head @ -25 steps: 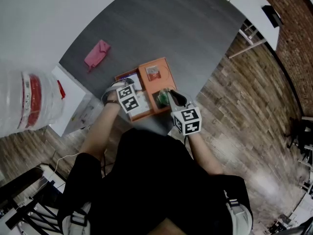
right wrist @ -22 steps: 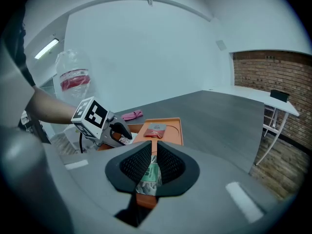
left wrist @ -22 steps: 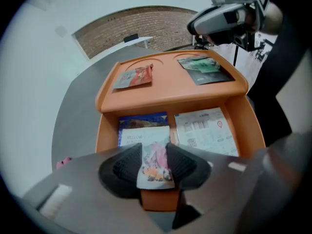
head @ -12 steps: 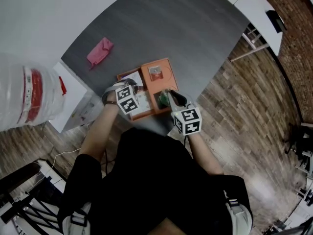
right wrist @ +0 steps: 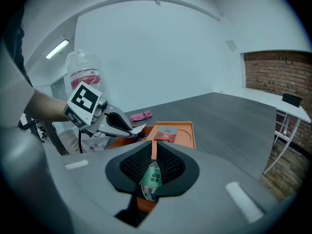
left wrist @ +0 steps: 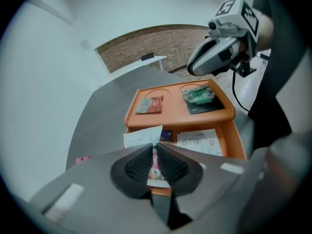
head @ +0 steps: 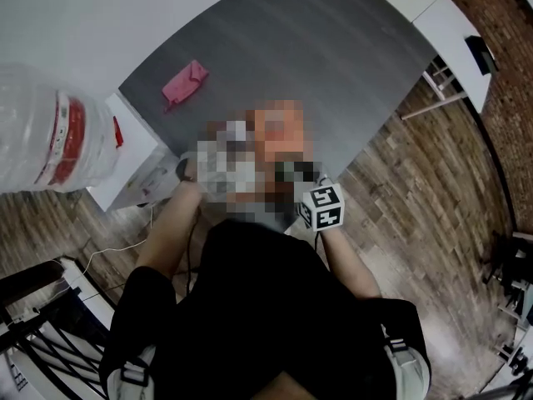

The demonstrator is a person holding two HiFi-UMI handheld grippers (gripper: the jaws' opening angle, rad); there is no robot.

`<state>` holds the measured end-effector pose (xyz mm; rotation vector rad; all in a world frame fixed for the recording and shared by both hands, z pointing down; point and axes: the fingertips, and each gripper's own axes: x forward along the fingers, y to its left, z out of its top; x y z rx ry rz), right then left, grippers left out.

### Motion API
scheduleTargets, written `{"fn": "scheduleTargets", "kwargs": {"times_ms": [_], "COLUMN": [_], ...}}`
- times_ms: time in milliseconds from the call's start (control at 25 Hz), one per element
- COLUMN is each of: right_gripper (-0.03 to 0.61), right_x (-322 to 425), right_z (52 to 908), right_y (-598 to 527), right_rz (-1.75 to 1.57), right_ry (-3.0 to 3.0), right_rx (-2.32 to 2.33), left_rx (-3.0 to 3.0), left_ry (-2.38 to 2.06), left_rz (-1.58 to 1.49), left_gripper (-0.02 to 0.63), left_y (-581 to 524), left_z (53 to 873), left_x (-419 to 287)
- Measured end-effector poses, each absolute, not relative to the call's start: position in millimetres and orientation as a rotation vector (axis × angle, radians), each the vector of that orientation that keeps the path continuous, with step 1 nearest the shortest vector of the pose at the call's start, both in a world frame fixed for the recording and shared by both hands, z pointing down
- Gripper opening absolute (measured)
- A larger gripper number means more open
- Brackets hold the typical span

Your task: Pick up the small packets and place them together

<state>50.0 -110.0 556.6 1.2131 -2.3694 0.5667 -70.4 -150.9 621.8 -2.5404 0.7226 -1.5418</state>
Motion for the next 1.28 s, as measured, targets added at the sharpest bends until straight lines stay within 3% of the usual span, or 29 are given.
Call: {"fn": "scheduleTargets", "kwargs": {"times_ms": [480, 1280], "right_gripper": [0.034, 0.034], "right_x": [56.2, 94.7], "right_z": [552.1, 562.7], "right_y": [-103.9, -91.6], "right_rz": [0.542, 0.662], "right_ry": [-2.392, -2.276], "right_rx": [1.221, 1.477], "left_rx": [-2.461, -2.335], "left_ry": [0.68, 0.274], "left_rz": [-1.398, -1.445], "left_gripper": [0.028, 0.042], "left_y": [-161.6, -172.6], "left_z": [575.0, 612.9], "left_x": [-27.2, 48.5]}}
